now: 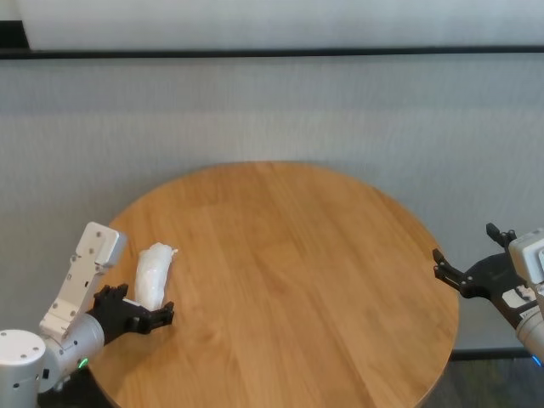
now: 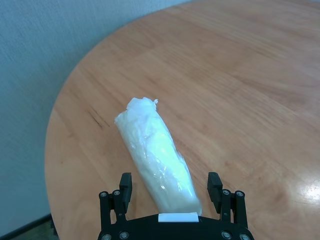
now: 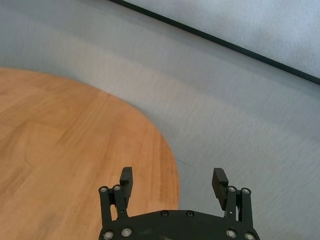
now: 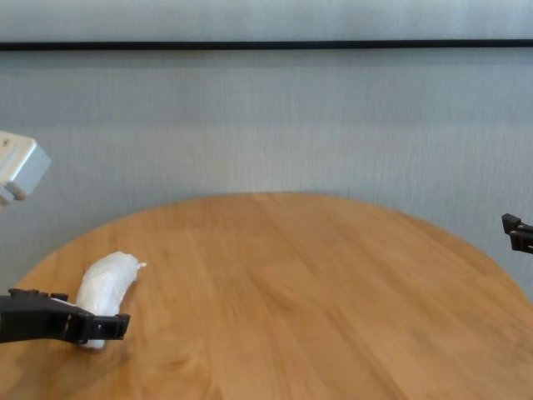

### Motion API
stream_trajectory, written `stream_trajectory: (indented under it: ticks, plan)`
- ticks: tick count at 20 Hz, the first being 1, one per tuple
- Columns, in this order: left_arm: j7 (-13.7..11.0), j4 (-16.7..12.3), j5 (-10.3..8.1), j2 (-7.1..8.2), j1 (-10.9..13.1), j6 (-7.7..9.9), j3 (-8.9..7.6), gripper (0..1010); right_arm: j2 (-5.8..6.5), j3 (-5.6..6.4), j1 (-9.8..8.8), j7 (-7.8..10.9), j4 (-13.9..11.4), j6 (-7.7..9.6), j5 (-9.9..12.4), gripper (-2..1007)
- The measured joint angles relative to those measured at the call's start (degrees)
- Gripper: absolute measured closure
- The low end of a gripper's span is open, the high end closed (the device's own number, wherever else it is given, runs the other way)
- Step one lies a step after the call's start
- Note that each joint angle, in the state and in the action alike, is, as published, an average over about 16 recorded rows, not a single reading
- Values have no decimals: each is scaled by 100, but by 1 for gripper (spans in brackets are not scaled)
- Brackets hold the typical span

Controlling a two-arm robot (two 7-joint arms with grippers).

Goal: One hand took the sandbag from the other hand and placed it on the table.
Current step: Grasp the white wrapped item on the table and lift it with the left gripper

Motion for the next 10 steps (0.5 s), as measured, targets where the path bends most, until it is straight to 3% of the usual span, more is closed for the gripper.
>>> stream_trajectory:
  ticks: [10]
  plan:
    - [-116,134,106,-97,-20,-79,-72,11,0,0,0,0,0,0,0,5]
